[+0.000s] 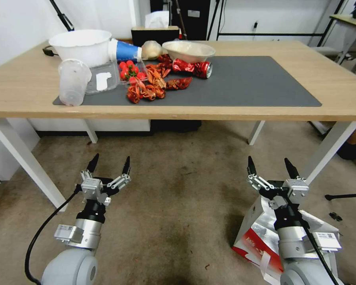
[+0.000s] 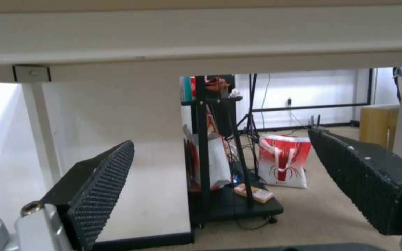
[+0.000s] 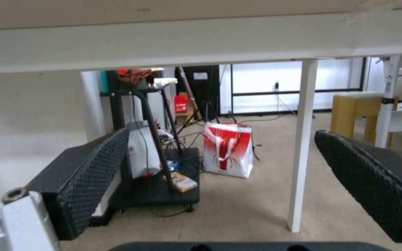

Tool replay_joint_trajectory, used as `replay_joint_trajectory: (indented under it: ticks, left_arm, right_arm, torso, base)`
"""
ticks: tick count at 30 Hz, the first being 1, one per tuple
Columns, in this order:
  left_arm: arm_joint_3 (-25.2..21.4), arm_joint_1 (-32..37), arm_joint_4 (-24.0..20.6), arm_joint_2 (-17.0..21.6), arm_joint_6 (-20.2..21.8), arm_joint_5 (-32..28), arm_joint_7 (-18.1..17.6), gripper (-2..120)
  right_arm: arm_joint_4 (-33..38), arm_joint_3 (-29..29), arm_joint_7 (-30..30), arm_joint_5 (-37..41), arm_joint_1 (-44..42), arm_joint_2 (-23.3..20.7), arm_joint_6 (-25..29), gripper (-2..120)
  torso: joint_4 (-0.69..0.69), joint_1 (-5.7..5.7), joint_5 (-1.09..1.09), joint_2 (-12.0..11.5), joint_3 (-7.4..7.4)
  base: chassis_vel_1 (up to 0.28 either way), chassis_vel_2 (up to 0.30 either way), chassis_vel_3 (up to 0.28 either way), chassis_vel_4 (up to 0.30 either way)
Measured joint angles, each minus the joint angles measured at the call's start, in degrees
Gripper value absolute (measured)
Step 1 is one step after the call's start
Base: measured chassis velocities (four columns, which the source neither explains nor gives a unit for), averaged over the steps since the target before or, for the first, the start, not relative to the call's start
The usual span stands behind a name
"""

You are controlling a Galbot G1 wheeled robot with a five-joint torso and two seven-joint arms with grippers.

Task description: Pick up the food delivery bag from the floor and place it on the table.

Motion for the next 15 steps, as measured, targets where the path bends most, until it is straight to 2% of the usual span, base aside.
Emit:
replay_joint_trajectory:
  ticks: [15]
  left_arm:
    - [-0.01, 0.11, 0.25, -0.11, -0.55, 0.09, -0.24, 95]
  right_arm:
    - [0.04, 0.59, 0.18, 0.80, 0.03, 0.06, 0.43, 100]
  torso:
    - [0.00, -0.96, 0.00, -3.95, -3.00]
  base:
    - [0.000, 0.000, 0.000, 0.000]
